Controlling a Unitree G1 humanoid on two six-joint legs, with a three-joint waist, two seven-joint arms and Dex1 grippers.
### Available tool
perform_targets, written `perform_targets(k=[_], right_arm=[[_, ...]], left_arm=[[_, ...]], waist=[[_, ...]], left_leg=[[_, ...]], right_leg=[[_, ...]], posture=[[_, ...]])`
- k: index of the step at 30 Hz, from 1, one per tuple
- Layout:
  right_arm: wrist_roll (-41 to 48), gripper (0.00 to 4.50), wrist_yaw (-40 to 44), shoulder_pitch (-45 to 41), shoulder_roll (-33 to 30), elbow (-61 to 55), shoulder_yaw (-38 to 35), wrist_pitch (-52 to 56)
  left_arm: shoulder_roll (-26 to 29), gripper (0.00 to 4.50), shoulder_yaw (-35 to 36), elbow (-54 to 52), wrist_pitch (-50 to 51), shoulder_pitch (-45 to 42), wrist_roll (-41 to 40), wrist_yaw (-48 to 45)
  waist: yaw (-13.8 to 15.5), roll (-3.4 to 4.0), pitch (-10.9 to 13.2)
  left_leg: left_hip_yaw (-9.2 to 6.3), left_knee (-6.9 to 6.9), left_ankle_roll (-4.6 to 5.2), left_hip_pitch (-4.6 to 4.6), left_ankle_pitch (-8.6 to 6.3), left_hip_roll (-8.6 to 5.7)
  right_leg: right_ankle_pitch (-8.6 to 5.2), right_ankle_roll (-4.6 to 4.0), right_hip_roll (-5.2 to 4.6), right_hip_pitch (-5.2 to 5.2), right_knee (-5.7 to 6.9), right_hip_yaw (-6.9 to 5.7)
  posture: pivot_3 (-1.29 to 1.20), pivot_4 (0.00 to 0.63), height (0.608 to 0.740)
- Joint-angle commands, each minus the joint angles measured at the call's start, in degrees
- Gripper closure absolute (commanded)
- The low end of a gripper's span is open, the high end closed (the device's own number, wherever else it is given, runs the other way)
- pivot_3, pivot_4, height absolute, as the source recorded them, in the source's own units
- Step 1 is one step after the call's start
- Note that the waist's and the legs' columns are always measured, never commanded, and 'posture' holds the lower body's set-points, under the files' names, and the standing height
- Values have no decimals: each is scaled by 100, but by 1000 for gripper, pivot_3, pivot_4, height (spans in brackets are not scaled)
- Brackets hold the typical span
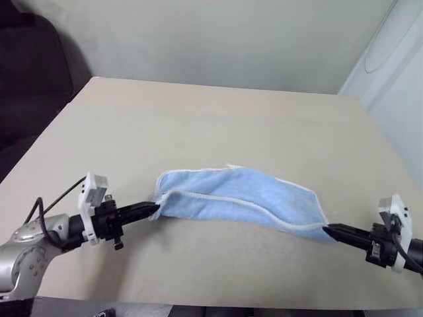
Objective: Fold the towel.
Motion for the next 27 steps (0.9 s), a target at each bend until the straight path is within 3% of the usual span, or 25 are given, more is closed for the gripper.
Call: perform_targets(k=[1, 11, 19, 27], right_arm=[[-100, 4460, -103, -283, -118, 201, -11, -171], [-648, 4460, -345, -1439, -231, 1533, 263, -523], [-1719, 4460, -848, -2315, 51, 2510, 1251, -1329], [-2203, 4460, -987, -3044, 212, 3334, 1699, -1748]], left_arm=[[110, 4500, 162, 240, -180, -177, 178, 77], [-254, 4500, 15, 1601, -190, -1801, 423, 773], [-494, 4500, -760, 2355, -800, -2411, 1367, 967], [-700, 4500, -916, 2926, -1058, -2816, 1743, 1083]], waist=[[-5, 2, -6], [6, -22, -26], [1, -24, -28], [12, -22, -26]], left_leg=[[0, 0, 0, 2, -1, 0], [2, 3, 6, 24, 1, -7], [4, 1, 6, 67, 2, -5], [0, 5, 61, 62, 45, -8]], right_leg=[[1, -2, 0, 0, 3, 0], [68, -110, -2, 11, 28, 1], [69, -110, -2, 34, 64, -1], [82, -91, -3, 37, 64, -1]], posture=[[0, 150, 740], [0, 150, 740], [0, 150, 740], [0, 150, 740]])
